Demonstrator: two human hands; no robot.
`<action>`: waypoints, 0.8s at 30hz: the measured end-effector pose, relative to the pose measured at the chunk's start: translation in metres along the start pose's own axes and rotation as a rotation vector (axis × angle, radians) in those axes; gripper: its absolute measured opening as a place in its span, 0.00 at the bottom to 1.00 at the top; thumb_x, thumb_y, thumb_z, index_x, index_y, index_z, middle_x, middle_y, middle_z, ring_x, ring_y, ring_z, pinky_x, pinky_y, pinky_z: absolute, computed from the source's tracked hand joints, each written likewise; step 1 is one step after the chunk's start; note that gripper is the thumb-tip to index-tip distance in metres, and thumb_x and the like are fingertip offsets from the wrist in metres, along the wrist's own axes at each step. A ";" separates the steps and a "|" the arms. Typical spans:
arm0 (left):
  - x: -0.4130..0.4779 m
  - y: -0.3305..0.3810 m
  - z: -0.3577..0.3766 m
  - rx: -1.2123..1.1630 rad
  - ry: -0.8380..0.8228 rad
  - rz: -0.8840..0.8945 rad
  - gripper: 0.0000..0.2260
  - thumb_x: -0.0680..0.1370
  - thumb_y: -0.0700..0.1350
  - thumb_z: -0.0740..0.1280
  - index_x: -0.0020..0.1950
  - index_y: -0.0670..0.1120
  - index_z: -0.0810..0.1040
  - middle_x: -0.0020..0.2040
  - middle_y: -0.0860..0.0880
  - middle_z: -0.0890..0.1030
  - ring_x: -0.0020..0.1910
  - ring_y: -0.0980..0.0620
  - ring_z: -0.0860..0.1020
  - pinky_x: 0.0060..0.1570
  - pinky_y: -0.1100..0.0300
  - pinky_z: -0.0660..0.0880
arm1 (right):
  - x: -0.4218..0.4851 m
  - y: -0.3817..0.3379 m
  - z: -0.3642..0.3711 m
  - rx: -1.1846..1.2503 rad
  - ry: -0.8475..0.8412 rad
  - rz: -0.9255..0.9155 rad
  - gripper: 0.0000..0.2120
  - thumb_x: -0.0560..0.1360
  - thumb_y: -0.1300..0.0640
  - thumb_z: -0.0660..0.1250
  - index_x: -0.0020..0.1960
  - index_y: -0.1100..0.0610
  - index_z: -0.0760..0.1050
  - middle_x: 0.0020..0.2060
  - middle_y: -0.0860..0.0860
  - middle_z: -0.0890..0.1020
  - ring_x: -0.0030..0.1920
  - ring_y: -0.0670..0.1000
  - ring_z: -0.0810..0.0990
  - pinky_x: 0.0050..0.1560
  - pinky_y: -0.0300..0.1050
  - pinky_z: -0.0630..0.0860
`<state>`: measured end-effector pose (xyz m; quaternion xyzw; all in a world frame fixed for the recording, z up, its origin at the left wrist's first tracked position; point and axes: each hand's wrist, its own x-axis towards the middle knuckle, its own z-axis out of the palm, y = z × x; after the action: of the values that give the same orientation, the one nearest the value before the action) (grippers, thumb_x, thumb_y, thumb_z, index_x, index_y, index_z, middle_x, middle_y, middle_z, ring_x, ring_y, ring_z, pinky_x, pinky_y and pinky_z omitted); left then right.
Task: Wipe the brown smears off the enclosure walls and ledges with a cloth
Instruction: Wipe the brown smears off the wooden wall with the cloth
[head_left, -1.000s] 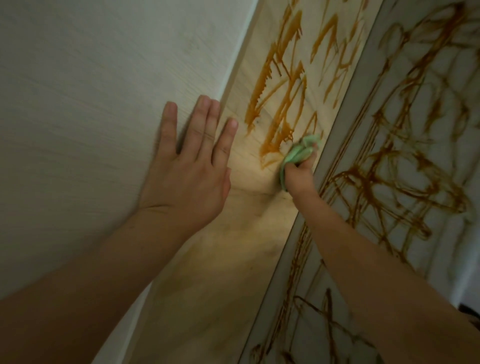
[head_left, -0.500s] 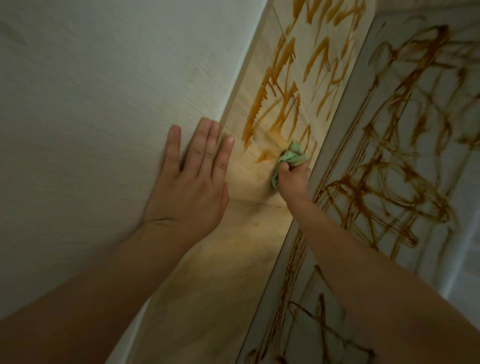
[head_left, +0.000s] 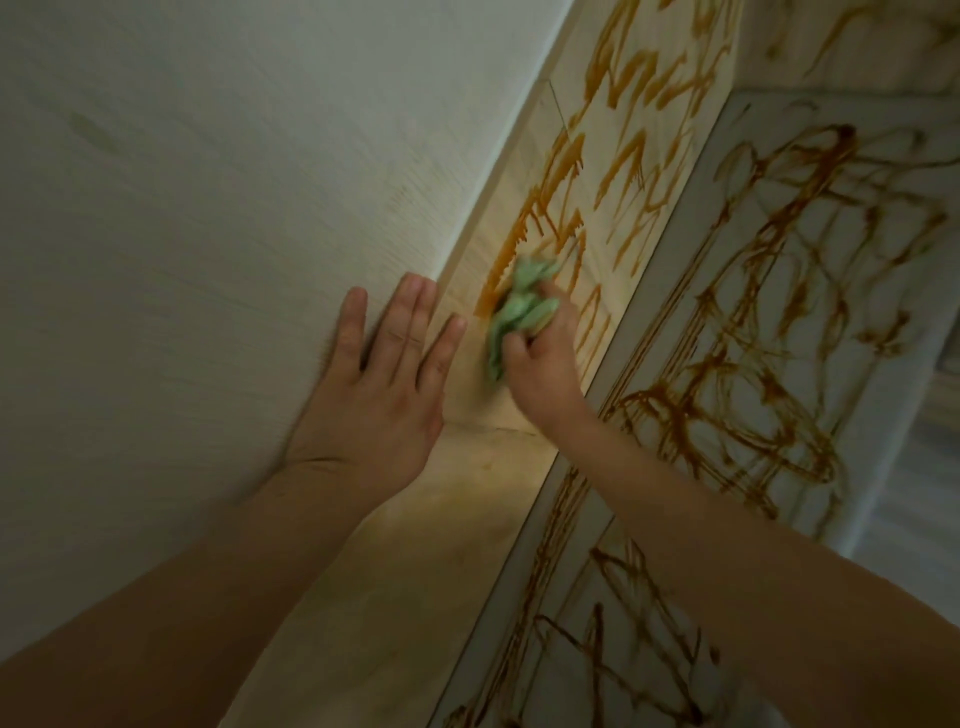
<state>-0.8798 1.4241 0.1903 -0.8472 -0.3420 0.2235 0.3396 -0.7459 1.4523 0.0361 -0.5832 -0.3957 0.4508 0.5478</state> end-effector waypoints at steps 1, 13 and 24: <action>0.000 -0.001 0.001 0.001 0.013 0.000 0.31 0.86 0.52 0.50 0.84 0.39 0.45 0.82 0.30 0.44 0.82 0.33 0.44 0.76 0.29 0.37 | -0.017 -0.004 0.001 -0.014 -0.097 -0.149 0.25 0.74 0.60 0.63 0.70 0.59 0.65 0.62 0.55 0.68 0.65 0.57 0.69 0.70 0.55 0.70; 0.000 -0.002 0.007 -0.020 0.047 -0.008 0.30 0.86 0.51 0.52 0.84 0.39 0.49 0.82 0.30 0.47 0.82 0.33 0.48 0.76 0.29 0.39 | 0.025 -0.026 0.002 -0.061 0.112 -0.171 0.24 0.73 0.58 0.61 0.70 0.59 0.69 0.62 0.57 0.71 0.64 0.58 0.69 0.67 0.63 0.70; 0.000 -0.001 0.005 0.033 0.009 -0.009 0.30 0.86 0.52 0.49 0.84 0.39 0.47 0.82 0.30 0.45 0.83 0.33 0.45 0.76 0.29 0.35 | 0.100 -0.060 -0.031 -0.057 0.237 -0.146 0.23 0.72 0.58 0.62 0.67 0.57 0.71 0.61 0.55 0.70 0.62 0.55 0.71 0.66 0.59 0.72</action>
<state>-0.8830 1.4268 0.1871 -0.8410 -0.3403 0.2237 0.3562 -0.6862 1.5447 0.0860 -0.6173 -0.3824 0.3262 0.6052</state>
